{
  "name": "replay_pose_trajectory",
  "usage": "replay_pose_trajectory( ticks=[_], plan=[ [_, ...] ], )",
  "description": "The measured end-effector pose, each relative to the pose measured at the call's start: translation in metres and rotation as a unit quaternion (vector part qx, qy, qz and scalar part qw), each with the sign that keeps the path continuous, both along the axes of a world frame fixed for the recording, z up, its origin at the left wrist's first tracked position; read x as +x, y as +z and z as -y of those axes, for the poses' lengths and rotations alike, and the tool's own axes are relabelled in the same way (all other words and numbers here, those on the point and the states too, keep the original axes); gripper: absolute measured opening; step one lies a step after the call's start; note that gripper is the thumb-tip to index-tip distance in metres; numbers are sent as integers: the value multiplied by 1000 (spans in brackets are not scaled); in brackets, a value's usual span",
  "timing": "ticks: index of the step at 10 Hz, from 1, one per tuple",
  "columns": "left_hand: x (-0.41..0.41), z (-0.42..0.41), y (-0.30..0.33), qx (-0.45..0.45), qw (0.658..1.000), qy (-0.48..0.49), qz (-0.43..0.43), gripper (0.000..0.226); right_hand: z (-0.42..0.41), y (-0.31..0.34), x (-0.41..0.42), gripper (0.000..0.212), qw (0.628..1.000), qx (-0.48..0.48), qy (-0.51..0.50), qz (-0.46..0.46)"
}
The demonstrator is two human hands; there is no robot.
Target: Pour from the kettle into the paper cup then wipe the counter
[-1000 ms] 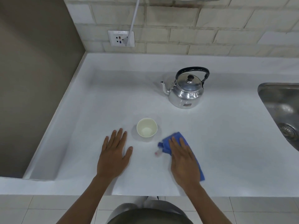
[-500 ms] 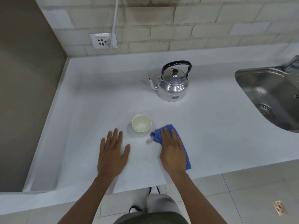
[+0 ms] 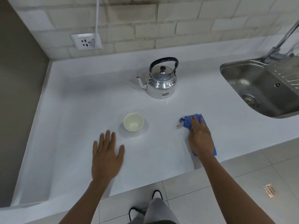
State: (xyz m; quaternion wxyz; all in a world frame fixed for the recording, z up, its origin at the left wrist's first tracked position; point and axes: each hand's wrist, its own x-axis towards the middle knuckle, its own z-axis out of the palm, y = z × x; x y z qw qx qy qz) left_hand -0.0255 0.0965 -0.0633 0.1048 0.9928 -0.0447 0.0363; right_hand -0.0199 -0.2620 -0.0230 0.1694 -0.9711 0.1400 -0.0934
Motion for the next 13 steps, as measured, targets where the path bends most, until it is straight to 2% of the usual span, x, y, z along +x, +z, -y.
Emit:
replay_pose_trajectory(
  ticks=[3,6,11,12,13],
  plan=[
    [0,4,0,14,1000,3,0,72,13,-7,5,59,996,-21,78,-33],
    [0,2,-1,8,1000,-7,5,72,7,-9,15,64,993,-40,73,-82],
    [0,4,1,0,1000,2,-6,73,7,-13,13,65,994,-39,85,-59],
    [1,1,1,-9,1000,0,-9,74,7,-11,15,55,997,5,73,-25],
    [10,-1,7,-25,999,16,-16,73,6,2,26,24,994,71,37,68]
  ],
)
